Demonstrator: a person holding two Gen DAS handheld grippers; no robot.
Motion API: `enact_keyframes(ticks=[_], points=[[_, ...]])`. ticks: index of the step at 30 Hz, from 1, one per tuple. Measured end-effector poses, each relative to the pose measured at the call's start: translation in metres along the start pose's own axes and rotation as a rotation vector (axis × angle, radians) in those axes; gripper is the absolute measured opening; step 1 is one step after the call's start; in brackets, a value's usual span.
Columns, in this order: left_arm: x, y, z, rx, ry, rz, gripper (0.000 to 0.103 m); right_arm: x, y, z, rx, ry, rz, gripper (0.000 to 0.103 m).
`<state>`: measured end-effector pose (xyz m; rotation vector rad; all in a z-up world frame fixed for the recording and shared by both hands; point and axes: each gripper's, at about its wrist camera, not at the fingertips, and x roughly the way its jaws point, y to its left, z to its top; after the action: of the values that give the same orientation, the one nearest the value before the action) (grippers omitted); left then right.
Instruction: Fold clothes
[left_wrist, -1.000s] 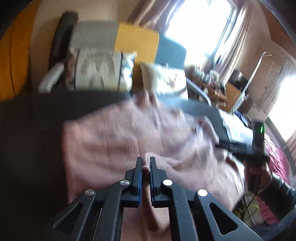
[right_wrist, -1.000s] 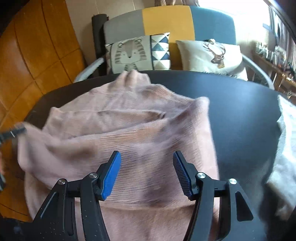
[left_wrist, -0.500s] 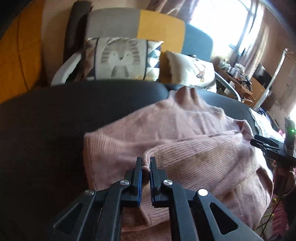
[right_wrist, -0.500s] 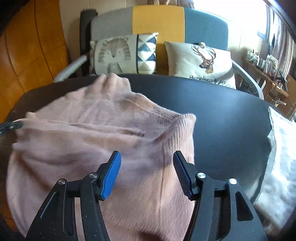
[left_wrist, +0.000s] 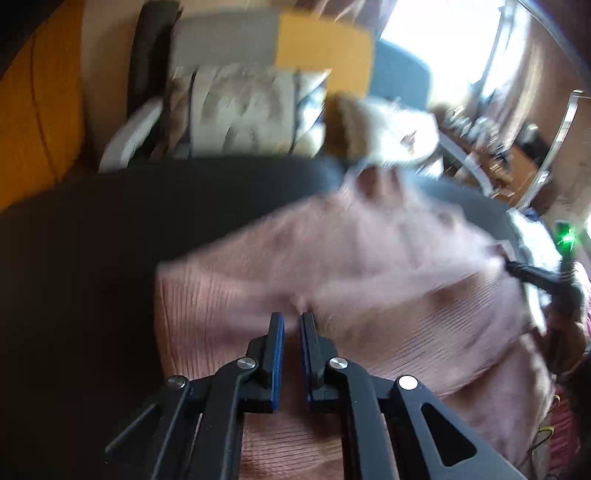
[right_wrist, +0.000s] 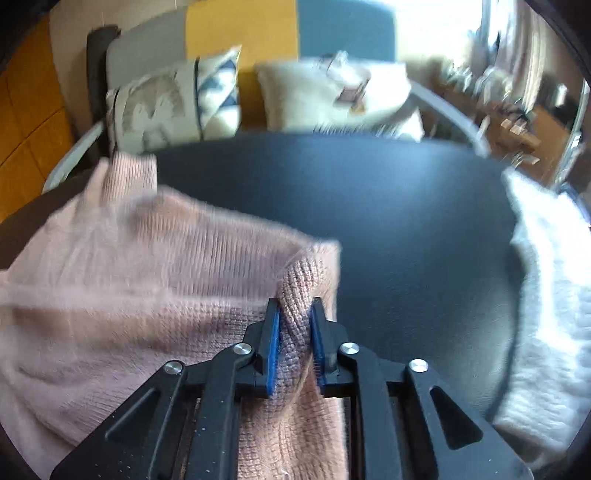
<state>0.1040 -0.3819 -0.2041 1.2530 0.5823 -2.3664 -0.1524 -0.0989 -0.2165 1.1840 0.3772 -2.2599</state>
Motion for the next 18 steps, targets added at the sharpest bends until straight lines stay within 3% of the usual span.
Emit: enact_keyframes(ticks=[1, 4, 8, 10, 12, 14, 16, 18], points=[[0.005, 0.000, -0.001, -0.001, 0.016, 0.011, 0.008, -0.003, 0.003, 0.000, -0.029, -0.016, -0.006, 0.025], [-0.011, 0.002, -0.005, -0.013, -0.051, 0.022, 0.008, -0.021, 0.001, 0.003, -0.027, -0.028, 0.034, 0.030], [-0.048, -0.004, -0.001, 0.000, -0.162, 0.089, 0.011, -0.071, 0.007, -0.003, -0.009, -0.170, 0.075, 0.037], [-0.062, -0.017, 0.002, 0.039, -0.217, 0.089, 0.015, -0.082, 0.021, -0.009, -0.062, -0.185, 0.136, 0.040], [-0.060, -0.034, 0.006, 0.107, -0.222, 0.063, 0.017, -0.076, 0.034, -0.015, -0.106, -0.144, 0.198, 0.041], [-0.040, -0.051, 0.008, 0.179, -0.172, 0.040, 0.018, -0.064, 0.043, -0.022, -0.134, -0.087, 0.251, 0.041], [-0.016, -0.059, 0.005, 0.196, -0.110, 0.034, 0.019, -0.046, 0.042, -0.031, -0.125, -0.028, 0.231, 0.041], [0.002, -0.054, 0.001, 0.183, -0.088, 0.038, 0.019, -0.038, 0.030, -0.034, -0.066, -0.014, 0.265, 0.041]])
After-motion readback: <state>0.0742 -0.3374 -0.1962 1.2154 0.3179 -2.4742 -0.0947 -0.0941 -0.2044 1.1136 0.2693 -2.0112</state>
